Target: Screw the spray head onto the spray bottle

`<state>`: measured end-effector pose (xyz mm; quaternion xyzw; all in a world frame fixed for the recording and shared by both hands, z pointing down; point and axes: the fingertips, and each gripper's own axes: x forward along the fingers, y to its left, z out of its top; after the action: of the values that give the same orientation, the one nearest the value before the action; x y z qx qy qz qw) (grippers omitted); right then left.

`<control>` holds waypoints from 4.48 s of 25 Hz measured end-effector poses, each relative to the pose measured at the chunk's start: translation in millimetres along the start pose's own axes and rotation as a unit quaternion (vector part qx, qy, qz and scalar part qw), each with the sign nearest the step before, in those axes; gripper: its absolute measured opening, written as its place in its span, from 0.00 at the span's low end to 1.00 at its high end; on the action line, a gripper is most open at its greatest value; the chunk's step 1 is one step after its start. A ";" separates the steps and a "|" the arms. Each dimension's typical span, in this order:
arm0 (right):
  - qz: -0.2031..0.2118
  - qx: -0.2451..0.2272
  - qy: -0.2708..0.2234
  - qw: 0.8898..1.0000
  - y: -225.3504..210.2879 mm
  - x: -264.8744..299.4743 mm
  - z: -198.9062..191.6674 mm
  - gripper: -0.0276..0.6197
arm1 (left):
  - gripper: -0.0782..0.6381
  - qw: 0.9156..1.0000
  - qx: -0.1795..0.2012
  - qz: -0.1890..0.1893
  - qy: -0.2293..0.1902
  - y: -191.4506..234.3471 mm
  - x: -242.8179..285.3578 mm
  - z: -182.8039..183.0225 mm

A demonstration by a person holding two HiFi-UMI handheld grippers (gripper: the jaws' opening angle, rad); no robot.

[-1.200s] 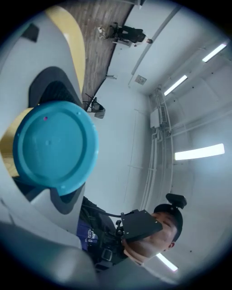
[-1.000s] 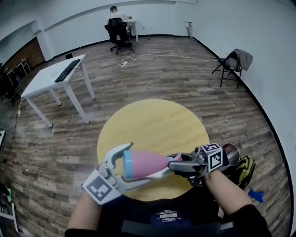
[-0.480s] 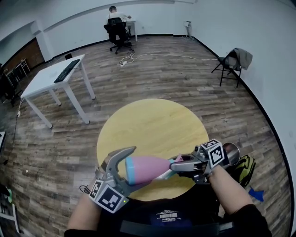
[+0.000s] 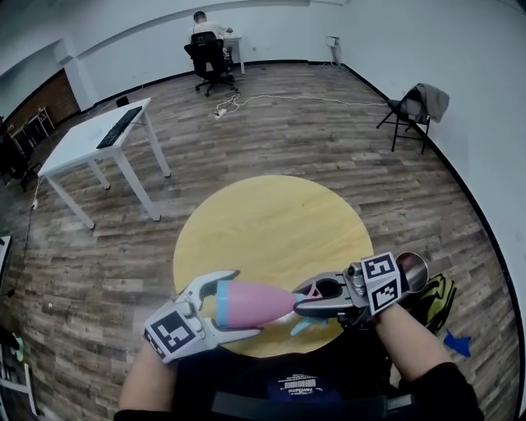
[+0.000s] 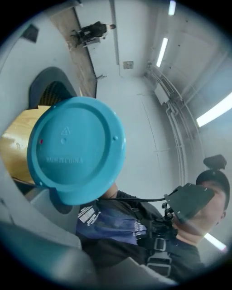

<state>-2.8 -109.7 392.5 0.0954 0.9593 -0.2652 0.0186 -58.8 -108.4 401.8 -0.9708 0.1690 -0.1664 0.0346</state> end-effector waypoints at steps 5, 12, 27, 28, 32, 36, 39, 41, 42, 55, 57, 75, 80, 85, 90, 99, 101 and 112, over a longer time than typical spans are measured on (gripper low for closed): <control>-0.026 -0.098 0.005 0.995 9.2 -2.0 7.4 0.28 | 0.82 0.997 -0.070 -0.031 0.009 -1.9 3.2 -10.2; -0.063 -0.285 0.065 0.954 22.6 7.7 4.8 0.28 | 0.58 0.930 -0.302 -0.198 -0.062 -26.7 0.0 5.7; -0.048 -0.107 0.011 0.993 -10.6 -17.7 8.5 0.28 | 0.80 0.991 -0.092 0.031 -0.093 35.3 -22.4 28.2; -0.042 -0.102 0.024 0.994 -9.7 -15.4 3.0 0.28 | 0.81 0.995 -0.062 0.026 -0.077 30.1 -19.0 26.7; -0.023 -0.096 0.083 0.992 -6.9 -2.8 -10.0 0.28 | 0.83 0.998 0.054 -0.011 -0.017 1.1 3.8 15.9; -0.014 -0.083 0.076 0.994 -1.4 -7.3 5.4 0.28 | 0.84 0.997 0.068 -0.007 -0.047 -5.0 10.5 25.3; -0.017 -0.092 0.055 0.994 6.7 -5.9 16.3 0.28 | 0.84 0.997 -0.025 -0.023 -0.069 -0.5 6.0 27.0; -0.026 -0.124 0.063 0.990 11.1 -2.3 17.6 0.28 | 0.82 0.993 -0.080 -0.046 -0.068 1.8 2.6 23.5; -0.033 -0.146 0.071 0.986 12.7 -1.0 17.8 0.28 | 0.82 0.990 -0.106 -0.059 -0.067 2.6 2.3 21.6; -0.057 -0.329 0.127 0.934 29.1 7.6 1.9 0.28 | 0.83 0.923 -0.347 -0.165 -0.030 -11.4 7.0 -3.7; -0.046 -0.260 0.063 0.962 23.3 -1.7 17.5 0.28 | 0.84 0.955 -0.263 -0.122 -0.057 -5.4 6.4 10.1; 0.023 0.056 -0.131 0.989 -12.6 -22.7 38.7 0.28 | 0.84 0.988 0.137 0.032 -0.056 -10.4 -1.9 45.6; 0.018 0.048 -0.134 0.990 -9.9 -21.4 46.7 0.28 | 0.83 0.986 0.157 0.052 -0.028 -3.8 7.5 39.2; -0.021 0.003 -0.106 0.994 -5.9 -20.5 39.1 0.28 | 0.83 0.997 0.018 0.002 -0.074 -4.3 5.7 49.6; -0.049 -0.137 -0.073 0.987 11.1 -14.9 39.9 0.28 | 0.83 0.978 -0.174 -0.075 -0.082 -1.7 3.4 35.9; -0.050 -0.306 -0.003 0.951 33.6 -10.5 29.2 0.28 | 0.83 0.852 -0.465 -0.221 -0.096 -2.9 12.4 23.8; -0.045 -0.270 -0.042 0.961 29.3 -16.5 36.6 0.28 | 0.83 0.874 -0.427 -0.191 -0.131 3.8 9.4 33.6; -0.009 -0.001 -0.151 0.988 -11.6 -33.3 38.6 0.28 | 0.84 0.989 -0.050 -0.006 -0.139 0.2 1.6 59.7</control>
<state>27.0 -145.0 368.1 0.0453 0.9466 -0.2758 0.1608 -37.5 -108.4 346.0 -0.9861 0.1646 -0.0213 0.0078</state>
